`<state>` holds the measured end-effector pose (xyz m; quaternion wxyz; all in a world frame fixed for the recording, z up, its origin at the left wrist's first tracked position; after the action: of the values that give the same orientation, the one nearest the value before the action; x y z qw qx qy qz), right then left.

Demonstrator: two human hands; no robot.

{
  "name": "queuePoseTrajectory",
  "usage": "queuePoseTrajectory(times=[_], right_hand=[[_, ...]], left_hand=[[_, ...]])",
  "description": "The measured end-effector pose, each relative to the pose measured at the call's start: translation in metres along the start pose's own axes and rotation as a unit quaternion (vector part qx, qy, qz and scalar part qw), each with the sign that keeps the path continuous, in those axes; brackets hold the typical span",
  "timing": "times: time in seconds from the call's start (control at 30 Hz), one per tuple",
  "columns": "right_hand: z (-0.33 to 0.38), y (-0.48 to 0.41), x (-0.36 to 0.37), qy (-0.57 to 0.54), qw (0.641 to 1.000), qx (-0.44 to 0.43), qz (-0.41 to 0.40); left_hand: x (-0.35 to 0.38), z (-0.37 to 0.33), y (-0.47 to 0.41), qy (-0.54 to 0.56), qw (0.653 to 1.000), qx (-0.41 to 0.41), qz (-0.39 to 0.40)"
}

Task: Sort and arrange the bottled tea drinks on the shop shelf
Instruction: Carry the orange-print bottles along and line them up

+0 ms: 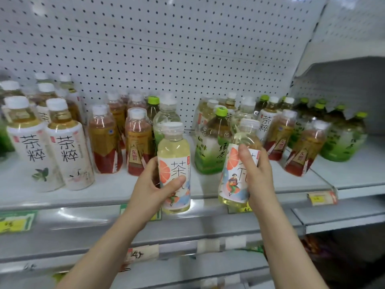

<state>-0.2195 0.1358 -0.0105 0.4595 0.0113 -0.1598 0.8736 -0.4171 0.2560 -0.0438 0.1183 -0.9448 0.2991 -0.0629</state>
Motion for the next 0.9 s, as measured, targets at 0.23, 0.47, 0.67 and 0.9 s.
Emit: queuePoseTrajectory(times=[0.23,0.47,0.67,0.9], right_hand=[[0.016,-0.051,-0.065,0.044,0.998,-0.025,-0.046],[-0.009,-0.129,-0.105,0.126,0.992,0.007,0.028],[-0.030,-0.182,-0.097,0.165,0.983,0.027,0.081],[-0.032,-0.209,-0.078,0.244,0.964,-0.011,0.101]], left_hand=[[0.048,-0.005,-0.015,0.006,1.000,0.025,0.002],[0.101,-0.002,-0.028,-0.011,0.999,0.039,-0.033],[0.122,0.004,-0.033,-0.022,0.994,0.053,-0.098],[0.119,0.008,-0.028,-0.034,0.985,0.052,-0.164]])
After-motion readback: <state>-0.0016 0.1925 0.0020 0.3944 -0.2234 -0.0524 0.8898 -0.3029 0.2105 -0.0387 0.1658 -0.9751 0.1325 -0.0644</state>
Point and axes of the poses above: each hand's wrist, its own y-axis away from the middle knuckle, its own x-axis out of the palm, z = x × y, the point moved 1 cm from there along -y, towards the middle knuckle, and after that the axes turned 2 degrees about -z, right-handed, at the moved point
